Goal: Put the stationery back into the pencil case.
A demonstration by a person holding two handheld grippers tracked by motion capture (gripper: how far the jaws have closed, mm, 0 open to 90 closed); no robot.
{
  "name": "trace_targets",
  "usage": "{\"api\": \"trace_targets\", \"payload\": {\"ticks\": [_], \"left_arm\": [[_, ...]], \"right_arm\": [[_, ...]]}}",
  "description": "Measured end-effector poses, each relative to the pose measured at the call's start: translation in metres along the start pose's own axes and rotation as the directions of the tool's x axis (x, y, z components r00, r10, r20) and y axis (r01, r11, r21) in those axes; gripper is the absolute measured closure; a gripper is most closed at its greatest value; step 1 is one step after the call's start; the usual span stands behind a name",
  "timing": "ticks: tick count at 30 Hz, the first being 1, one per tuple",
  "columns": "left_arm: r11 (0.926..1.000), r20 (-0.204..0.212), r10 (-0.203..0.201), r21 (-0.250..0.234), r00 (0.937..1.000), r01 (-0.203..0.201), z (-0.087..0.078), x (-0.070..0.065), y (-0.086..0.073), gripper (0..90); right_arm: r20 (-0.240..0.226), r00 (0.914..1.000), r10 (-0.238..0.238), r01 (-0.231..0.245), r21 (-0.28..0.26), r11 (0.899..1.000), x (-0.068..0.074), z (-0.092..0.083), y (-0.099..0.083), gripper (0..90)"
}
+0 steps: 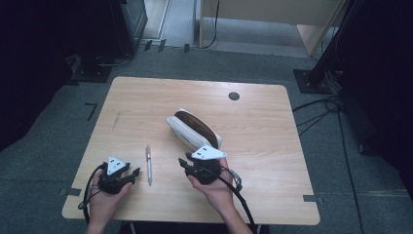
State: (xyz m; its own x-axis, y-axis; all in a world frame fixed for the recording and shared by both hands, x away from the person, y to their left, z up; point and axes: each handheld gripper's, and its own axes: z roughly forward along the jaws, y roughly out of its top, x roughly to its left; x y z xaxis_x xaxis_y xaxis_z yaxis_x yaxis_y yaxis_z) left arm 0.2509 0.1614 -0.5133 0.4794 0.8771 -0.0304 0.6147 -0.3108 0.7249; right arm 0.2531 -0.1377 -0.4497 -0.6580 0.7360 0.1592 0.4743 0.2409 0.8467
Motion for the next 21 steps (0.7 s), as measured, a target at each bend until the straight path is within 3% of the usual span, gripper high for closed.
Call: {"api": "trace_targets", "payload": {"ticks": [2,6,8,10,17,21], "left_arm": [[0.9998,0.043,0.018,0.004,0.9989,-0.018,0.001,-0.004,0.001,66.3],[0.9988,0.142,0.041,0.018,0.9891,-0.044,0.002,-0.013,0.003,75.3],[0.9989,0.167,0.041,0.013,0.9851,-0.044,0.003,-0.018,0.005,79.4],[0.9992,0.223,0.033,0.015,0.9742,-0.038,0.005,-0.021,0.007,80.0],[0.9956,0.266,0.089,0.005,0.96,-0.094,0.021,-0.043,0.016,79.1],[0.9974,0.281,0.072,-0.017,0.957,-0.07,0.022,-0.04,0.019,76.9]], "right_arm": [[-0.004,1.0,0.002,-0.002,0.003,1.0,0.0,-0.001,-0.003,65.3],[-0.006,0.9998,0.019,-0.019,0.008,1.0,-0.001,-0.001,-0.011,65.0],[-0.006,0.9997,0.023,-0.023,0.014,1.0,-0.001,-0.001,-0.015,64.9],[-0.007,0.9995,0.03,-0.029,0.02,0.999,-0.001,0.0,-0.019,64.8],[-0.009,0.9984,0.056,-0.056,0.038,0.998,-0.003,0.003,-0.034,64.7],[-0.009,0.9981,0.061,-0.06,0.049,0.997,-0.003,0.005,-0.037,64.7]]}}
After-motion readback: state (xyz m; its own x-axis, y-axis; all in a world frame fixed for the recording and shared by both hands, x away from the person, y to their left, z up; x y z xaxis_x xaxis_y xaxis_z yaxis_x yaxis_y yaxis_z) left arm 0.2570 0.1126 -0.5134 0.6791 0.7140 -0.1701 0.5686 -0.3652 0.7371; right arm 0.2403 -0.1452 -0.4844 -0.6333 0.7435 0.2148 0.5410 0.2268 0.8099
